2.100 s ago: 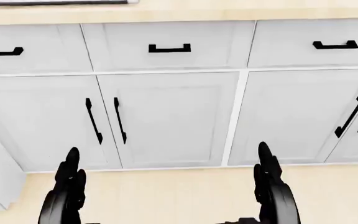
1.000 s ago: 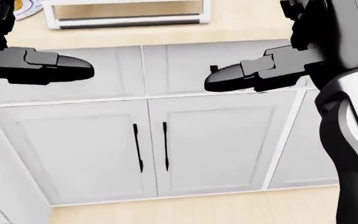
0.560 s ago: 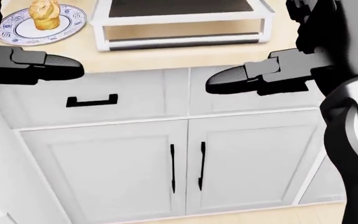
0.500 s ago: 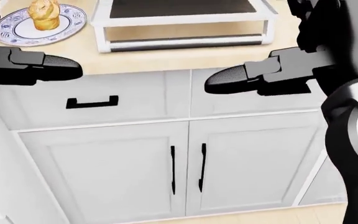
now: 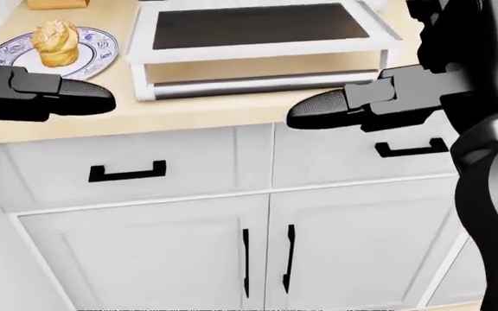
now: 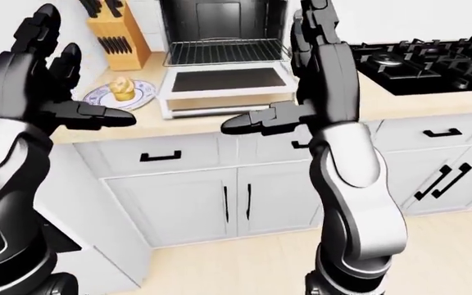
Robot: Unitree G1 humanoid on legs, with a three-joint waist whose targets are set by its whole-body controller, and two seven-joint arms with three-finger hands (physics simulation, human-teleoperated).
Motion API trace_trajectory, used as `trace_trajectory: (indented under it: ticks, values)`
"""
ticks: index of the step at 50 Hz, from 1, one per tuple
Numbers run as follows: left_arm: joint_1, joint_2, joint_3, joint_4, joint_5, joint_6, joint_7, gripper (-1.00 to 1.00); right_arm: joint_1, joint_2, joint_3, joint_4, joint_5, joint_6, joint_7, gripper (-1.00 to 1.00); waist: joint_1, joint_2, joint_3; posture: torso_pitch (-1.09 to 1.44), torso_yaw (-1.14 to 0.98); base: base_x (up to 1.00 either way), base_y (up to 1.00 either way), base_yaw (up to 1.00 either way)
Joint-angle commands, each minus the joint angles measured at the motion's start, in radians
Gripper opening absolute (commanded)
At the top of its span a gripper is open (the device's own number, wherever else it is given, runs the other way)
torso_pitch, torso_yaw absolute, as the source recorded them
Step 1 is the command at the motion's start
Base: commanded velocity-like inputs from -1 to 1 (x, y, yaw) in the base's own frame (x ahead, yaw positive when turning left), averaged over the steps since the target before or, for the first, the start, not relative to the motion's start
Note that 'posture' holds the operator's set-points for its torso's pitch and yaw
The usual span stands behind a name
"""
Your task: Place the scone on the rack of the toaster oven.
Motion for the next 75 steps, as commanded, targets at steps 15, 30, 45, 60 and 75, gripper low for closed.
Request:
trace_trajectory:
  ticks: [15, 30, 45, 60, 75]
  values:
    - [-0.019, 0.004, 0.004, -0.005, 0.014, -0.021, 0.001, 1.0, -0.01, -0.001, -0.011, -0.015, 0.021, -0.019, -0.005, 1.0, 0.019, -0.072, -0.022, 0.0, 0.0, 0.15, 0.02, 0.0]
    - [-0.047, 0.008, 0.005, 0.001, 0.026, -0.015, -0.005, 1.0, -0.002, -0.013, -0.017, -0.04, 0.018, -0.004, 0.001, 1.0, -0.002, 0.046, -0.032, 0.0, 0.0, 0.27, 0.0, 0.0]
    - [-0.044, 0.027, 0.02, -0.02, 0.007, -0.001, 0.011, 1.0, -0.007, -0.015, -0.016, -0.058, 0.006, 0.026, 0.0, 1.0, 0.027, -0.071, -0.024, 0.0, 0.0, 0.18, 0.0, 0.0]
    - [-0.037, 0.03, 0.013, -0.042, 0.011, 0.019, 0.0, 1.0, -0.013, -0.033, -0.043, -0.079, 0.039, -0.002, -0.031, 1.0, -0.002, -0.025, -0.011, 0.0, 0.0, 0.07, 0.26, 0.0]
    - [-0.043, 0.033, 0.019, -0.045, 0.017, 0.029, -0.012, 1.0, -0.022, -0.046, -0.045, -0.077, 0.062, -0.013, -0.058, 1.0, 0.008, -0.02, -0.022, 0.0, 0.0, 0.09, 0.06, 0.0]
